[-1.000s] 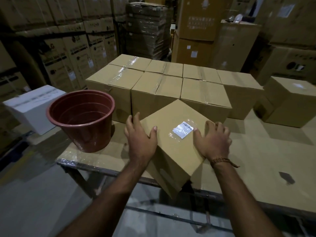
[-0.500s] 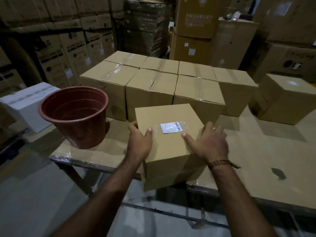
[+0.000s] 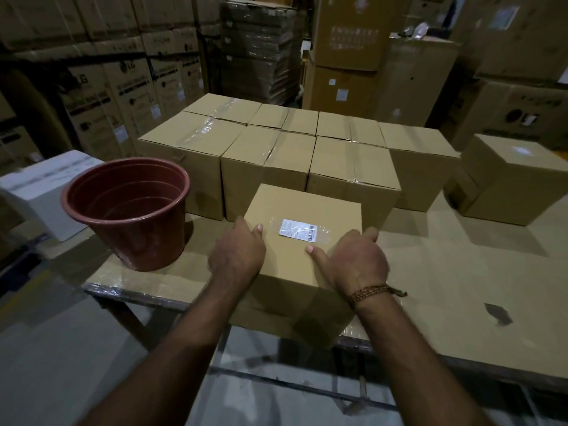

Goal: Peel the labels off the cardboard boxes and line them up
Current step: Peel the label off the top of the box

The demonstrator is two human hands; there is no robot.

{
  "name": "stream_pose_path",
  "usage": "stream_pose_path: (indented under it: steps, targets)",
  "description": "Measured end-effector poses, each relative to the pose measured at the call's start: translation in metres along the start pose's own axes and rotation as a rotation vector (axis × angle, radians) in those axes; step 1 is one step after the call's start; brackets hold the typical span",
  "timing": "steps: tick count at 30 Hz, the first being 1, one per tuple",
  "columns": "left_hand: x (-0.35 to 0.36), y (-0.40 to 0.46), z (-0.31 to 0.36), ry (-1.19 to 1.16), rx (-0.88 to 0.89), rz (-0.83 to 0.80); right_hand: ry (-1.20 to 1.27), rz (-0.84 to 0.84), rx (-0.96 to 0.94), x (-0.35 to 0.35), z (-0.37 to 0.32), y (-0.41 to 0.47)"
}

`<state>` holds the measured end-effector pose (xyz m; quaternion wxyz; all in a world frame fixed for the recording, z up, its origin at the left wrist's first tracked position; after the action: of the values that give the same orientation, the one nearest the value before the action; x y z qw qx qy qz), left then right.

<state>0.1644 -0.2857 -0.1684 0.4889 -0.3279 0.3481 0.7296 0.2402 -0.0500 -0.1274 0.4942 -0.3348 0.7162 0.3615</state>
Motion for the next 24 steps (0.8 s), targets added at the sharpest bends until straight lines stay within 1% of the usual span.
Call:
stream_pose_path:
  steps: [3, 5, 7, 10, 12, 13, 14, 16, 17, 18, 21, 23, 24]
  targets:
    - [-0.003, 0.022, 0.006, 0.021, 0.129, 0.027, -0.028, -0.011, -0.018, -0.005, -0.004, 0.002]
    - [-0.001, 0.040, 0.004, -0.013, 0.184, -0.032, -0.078, 0.005, -0.070, -0.016, -0.008, 0.012]
    - [0.000, 0.054, 0.002, -0.051, 0.224, -0.096, -0.087, 0.061, -0.115, -0.027, -0.010, 0.030]
    - [0.000, 0.066, -0.002, -0.117, 0.299, -0.134, -0.079, 0.112, -0.277, -0.018, -0.015, 0.052]
    - [-0.006, 0.066, -0.001, -0.209, 0.321, -0.099, -0.038, 0.062, -0.353, 0.003, -0.013, 0.059]
    - [-0.011, 0.064, 0.000, -0.240, 0.319, -0.044, 0.006, 0.023, -0.346, 0.013, -0.009, 0.060]
    - [-0.019, 0.060, 0.000, -0.227, 0.311, 0.047, 0.044, 0.004, -0.329, 0.019, -0.005, 0.059]
    - [-0.030, 0.049, -0.001, -0.110, 0.259, 0.251, 0.099, 0.035, -0.282, 0.024, 0.003, 0.056]
    - [-0.032, 0.041, -0.003, -0.096, 0.198, 0.310, 0.114, 0.071, -0.253, 0.025, 0.006, 0.054]
    - [-0.031, 0.034, -0.005, -0.126, 0.121, 0.325, 0.130, 0.107, -0.215, 0.025, 0.009, 0.051]
    - [-0.012, 0.013, -0.009, -0.333, -0.122, 0.244, 0.194, 0.195, -0.090, 0.025, 0.013, 0.042]
    - [0.000, 0.004, -0.005, -0.470, -0.219, 0.176, 0.203, 0.232, -0.022, 0.024, 0.012, 0.035]
    - [0.003, 0.001, 0.000, -0.518, -0.240, 0.140, 0.197, 0.244, 0.011, 0.024, 0.012, 0.031]
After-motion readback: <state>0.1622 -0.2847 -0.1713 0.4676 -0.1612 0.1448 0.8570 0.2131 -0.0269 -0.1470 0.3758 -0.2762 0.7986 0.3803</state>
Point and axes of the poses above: each hand's wrist, its own y-axis towards the middle knuckle, its own x-axis out of the palm, z = x × y, the point moved 8 cm from there along y, towards the middle knuckle, and after that the axes turned 11 degrees about z, right-handed, at the moved point
